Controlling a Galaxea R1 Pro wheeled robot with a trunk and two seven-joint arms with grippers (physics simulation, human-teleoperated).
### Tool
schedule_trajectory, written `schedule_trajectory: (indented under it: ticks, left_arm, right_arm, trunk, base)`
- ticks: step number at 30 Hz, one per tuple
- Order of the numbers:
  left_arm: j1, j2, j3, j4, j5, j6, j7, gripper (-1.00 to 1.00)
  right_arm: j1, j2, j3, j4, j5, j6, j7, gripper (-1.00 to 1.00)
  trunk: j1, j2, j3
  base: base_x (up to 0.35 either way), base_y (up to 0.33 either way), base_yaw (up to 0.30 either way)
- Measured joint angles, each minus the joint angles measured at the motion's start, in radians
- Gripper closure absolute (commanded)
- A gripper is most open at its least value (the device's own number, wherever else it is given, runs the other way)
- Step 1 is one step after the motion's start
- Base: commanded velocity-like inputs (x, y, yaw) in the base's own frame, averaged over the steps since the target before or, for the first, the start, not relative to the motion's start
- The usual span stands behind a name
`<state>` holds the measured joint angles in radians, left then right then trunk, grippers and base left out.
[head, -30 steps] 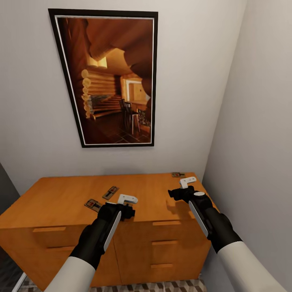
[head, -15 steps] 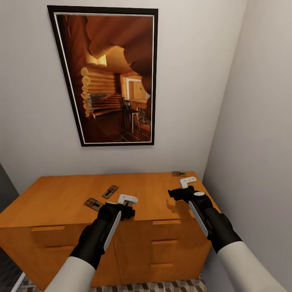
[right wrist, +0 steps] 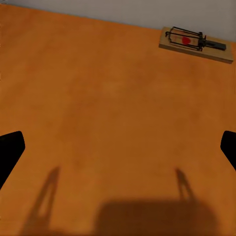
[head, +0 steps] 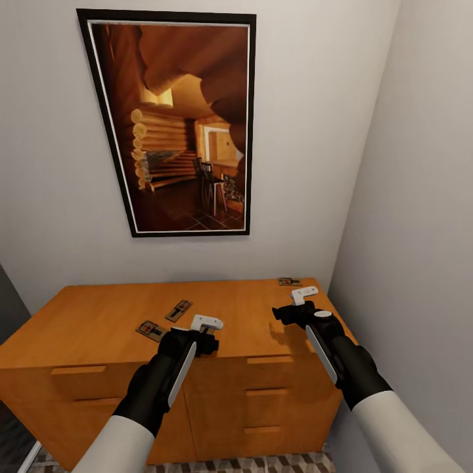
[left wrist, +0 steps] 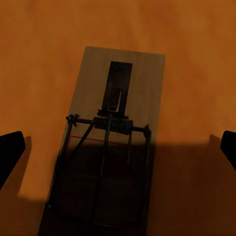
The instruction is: Take the four mousetraps from the cabinet in the bathroom and place them on the bathroom floor. Make sure all four end up on the same floor surface, and ensure that at least two of them are either under or directly next to the same bathroom sink.
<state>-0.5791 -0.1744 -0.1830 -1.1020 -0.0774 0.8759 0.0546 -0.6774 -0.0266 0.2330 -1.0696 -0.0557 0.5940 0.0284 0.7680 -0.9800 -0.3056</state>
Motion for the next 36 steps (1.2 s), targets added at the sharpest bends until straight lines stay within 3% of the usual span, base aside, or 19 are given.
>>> schedule_trajectory:
  ticks: [8, 13, 36]
  left_arm:
    - [0.000, 0.000, 0.000, 0.000, 0.000, 0.000, 0.000, -1.00]
    - [-0.001, 0.000, 0.000, -0.002, 0.003, 0.000, 0.000, -1.00]
    - [0.000, 0.000, 0.000, -0.008, 0.006, 0.000, 0.000, -1.00]
  right_arm:
    - [0.000, 0.000, 0.000, 0.000, 0.003, 0.000, 0.001, -1.00]
    - [0.000, 0.000, 0.000, 0.000, 0.004, -0.001, 0.000, -1.00]
    - [0.000, 0.000, 0.000, 0.000, 0.004, -0.001, 0.002, -1.00]
  trunk:
    - [0.000, 0.000, 0.000]
    - [0.019, -0.035, -0.015]
    - [0.027, -0.049, -0.022]
  base:
    - [0.000, 0.000, 0.000]
    - [0.000, 0.000, 0.000]
    - [0.000, 0.000, 0.000]
